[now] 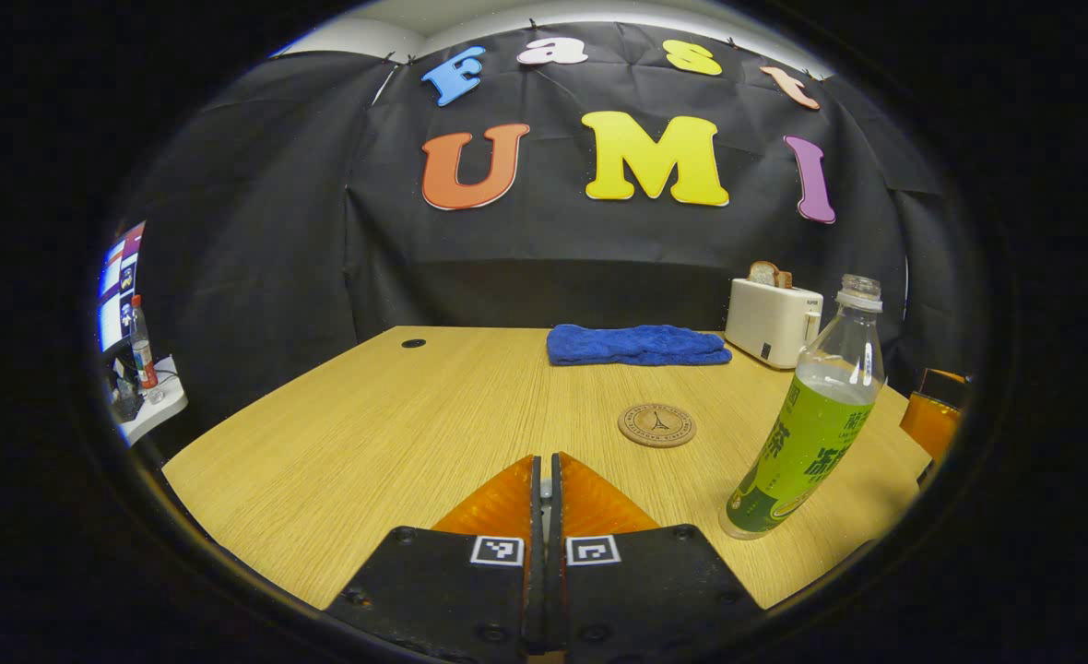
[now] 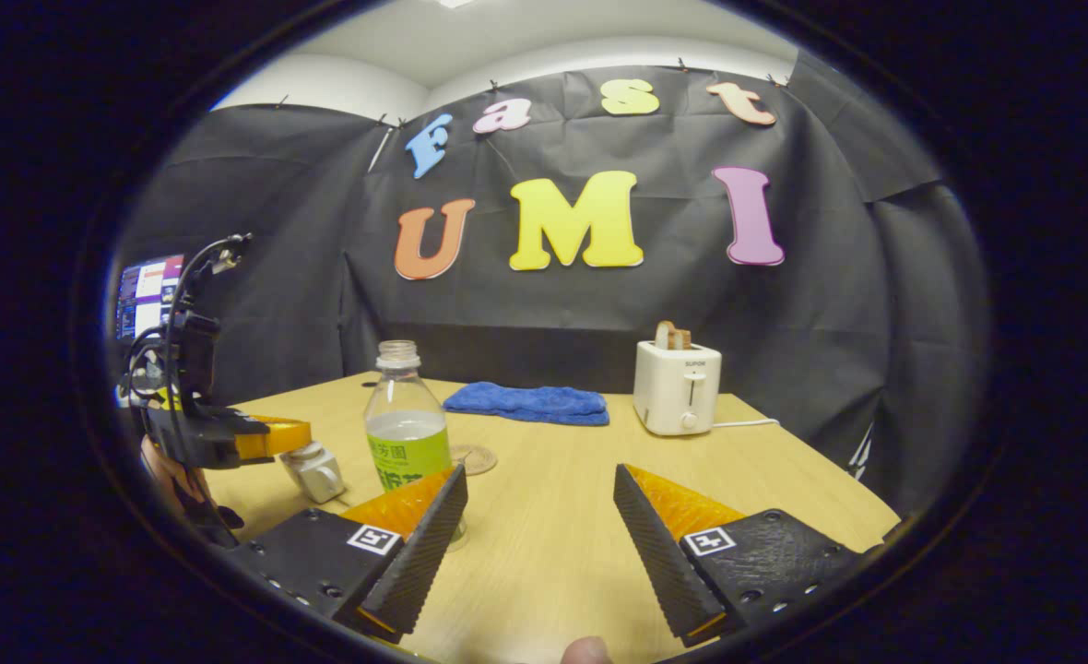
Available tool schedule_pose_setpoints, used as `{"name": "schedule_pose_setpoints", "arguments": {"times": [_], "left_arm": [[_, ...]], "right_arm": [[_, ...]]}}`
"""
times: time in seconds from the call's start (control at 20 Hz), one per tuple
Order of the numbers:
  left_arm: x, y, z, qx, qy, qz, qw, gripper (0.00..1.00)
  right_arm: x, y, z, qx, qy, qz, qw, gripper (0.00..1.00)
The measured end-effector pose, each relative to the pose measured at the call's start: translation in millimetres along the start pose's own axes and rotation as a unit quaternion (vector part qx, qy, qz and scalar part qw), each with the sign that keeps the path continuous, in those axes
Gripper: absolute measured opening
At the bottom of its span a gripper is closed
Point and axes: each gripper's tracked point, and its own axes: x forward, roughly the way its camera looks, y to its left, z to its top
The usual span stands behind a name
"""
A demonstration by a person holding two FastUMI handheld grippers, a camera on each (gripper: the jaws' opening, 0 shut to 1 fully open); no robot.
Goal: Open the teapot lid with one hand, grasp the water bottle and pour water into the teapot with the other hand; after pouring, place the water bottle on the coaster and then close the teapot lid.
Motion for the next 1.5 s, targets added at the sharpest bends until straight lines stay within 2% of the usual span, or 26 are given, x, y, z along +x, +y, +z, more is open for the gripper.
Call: {"name": "schedule_pose_setpoints", "arguments": {"times": [0.15,0.2,0.4,0.65,0.9,1.0,1.1,1.15,1.2,1.3,1.5], "left_arm": [[-10,-3,16,-0.003,-0.020,-0.010,1.000,0.03],[-13,-3,17,-0.007,-0.023,-0.014,1.000,0.03],[-29,6,27,-0.011,-0.040,-0.016,0.999,0.03],[-46,26,31,-0.017,-0.049,-0.007,0.999,0.03],[-55,44,33,-0.026,-0.058,0.004,0.998,0.03],[-57,49,33,-0.030,-0.060,0.005,0.998,0.03],[-57,50,33,-0.034,-0.061,0.004,0.998,0.03],[-57,50,33,-0.036,-0.062,0.003,0.997,0.03],[-56,51,34,-0.037,-0.063,0.002,0.997,0.03],[-57,50,37,-0.038,-0.068,-0.003,0.997,0.03],[-56,52,42,-0.031,-0.076,-0.010,0.997,0.03]], "right_arm": [[-3,26,-2,-0.007,0.000,0.041,0.999,0.97],[-3,36,-6,-0.010,0.005,0.054,0.998,0.95],[9,66,-20,-0.022,0.024,0.077,0.996,0.95],[40,79,-23,0.001,0.033,0.063,0.997,0.98],[59,94,-26,0.024,0.039,0.060,0.997,0.95],[60,96,-24,0.022,0.040,0.056,0.997,0.83],[61,93,-24,0.021,0.038,0.050,0.998,0.82],[63,93,-24,0.022,0.039,0.046,0.998,0.77],[62,93,-24,0.016,0.041,0.047,0.998,0.74],[64,94,-20,-0.012,0.045,0.049,0.998,0.73],[72,89,-1,-0.113,0.039,0.052,0.991,0.71]]}}
